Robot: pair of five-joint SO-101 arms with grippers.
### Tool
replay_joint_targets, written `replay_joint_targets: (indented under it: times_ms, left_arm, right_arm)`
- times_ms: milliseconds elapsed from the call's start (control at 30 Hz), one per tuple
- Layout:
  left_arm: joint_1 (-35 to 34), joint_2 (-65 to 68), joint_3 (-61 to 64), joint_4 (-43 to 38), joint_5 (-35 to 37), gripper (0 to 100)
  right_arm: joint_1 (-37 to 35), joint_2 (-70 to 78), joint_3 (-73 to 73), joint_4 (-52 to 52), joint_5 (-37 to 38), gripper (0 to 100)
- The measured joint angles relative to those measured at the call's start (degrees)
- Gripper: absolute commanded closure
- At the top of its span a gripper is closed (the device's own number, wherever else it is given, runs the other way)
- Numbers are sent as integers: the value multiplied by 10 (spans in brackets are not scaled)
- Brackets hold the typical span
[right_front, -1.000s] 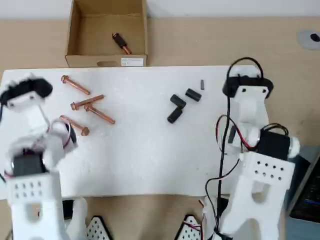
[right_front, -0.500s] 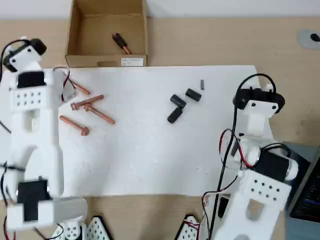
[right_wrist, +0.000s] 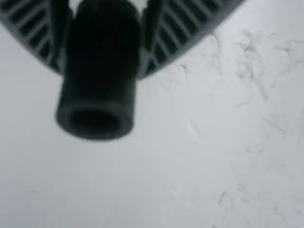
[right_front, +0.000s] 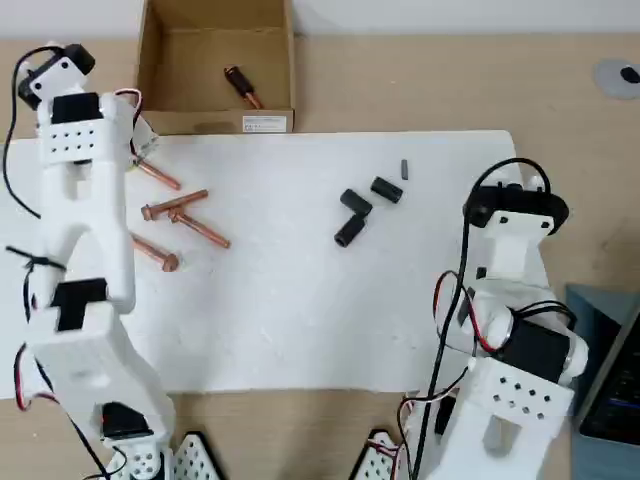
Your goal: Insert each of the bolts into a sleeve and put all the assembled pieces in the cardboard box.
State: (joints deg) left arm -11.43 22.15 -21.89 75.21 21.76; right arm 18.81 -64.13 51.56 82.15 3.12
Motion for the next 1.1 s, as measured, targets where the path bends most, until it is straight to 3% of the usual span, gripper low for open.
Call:
replay_joint_targets:
  times_ms: [133,967,1100]
  left_arm:
    - [-10,61,-40,0,22,873]
    - [-27,322,-287,0,36,879]
    - [-34,340,-304,1,39,1000]
  right_arm:
    - [0,0,0,0,0,988]
    - [0,0,0,0,0,988]
    - [0,0,0,0,0,988]
